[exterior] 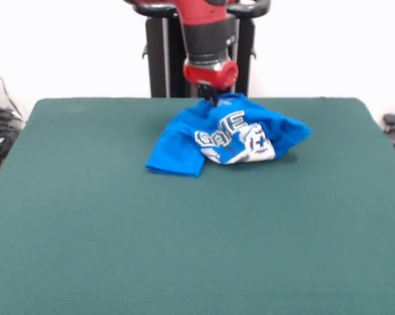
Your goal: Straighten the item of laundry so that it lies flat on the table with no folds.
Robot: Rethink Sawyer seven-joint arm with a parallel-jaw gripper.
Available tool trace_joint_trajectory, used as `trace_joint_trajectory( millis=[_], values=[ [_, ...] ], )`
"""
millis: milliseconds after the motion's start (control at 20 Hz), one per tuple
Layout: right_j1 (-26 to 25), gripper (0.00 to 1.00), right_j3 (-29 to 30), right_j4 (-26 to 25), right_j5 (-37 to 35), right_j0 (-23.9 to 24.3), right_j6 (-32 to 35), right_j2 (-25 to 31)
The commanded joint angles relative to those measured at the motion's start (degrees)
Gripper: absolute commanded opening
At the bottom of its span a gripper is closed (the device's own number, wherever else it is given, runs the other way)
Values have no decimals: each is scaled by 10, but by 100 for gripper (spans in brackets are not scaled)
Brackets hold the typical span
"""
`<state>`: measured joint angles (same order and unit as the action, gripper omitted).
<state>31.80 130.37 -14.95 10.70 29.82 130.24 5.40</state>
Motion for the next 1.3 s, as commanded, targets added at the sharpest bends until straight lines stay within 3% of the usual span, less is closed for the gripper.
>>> trace_joint_trajectory(
  millis=[50, 300, 550, 750, 900, 1050, 1300],
  values=[
    [36, 0, -42, -5, -137, -75, -16, -109],
    [-78, 0, -93, -23, -30, -74, 33, -103],
    [-98, 0, -113, -8, 5, -83, 53, -94],
    [-39, 0, -122, 28, -59, -106, 52, -83],
    [3, 0, -149, 71, -138, -156, 55, -108],
    [20, 0, -194, 101, -215, -195, 52, -134],
    [32, 0, -259, 115, -317, -214, 47, -138]
  ],
)
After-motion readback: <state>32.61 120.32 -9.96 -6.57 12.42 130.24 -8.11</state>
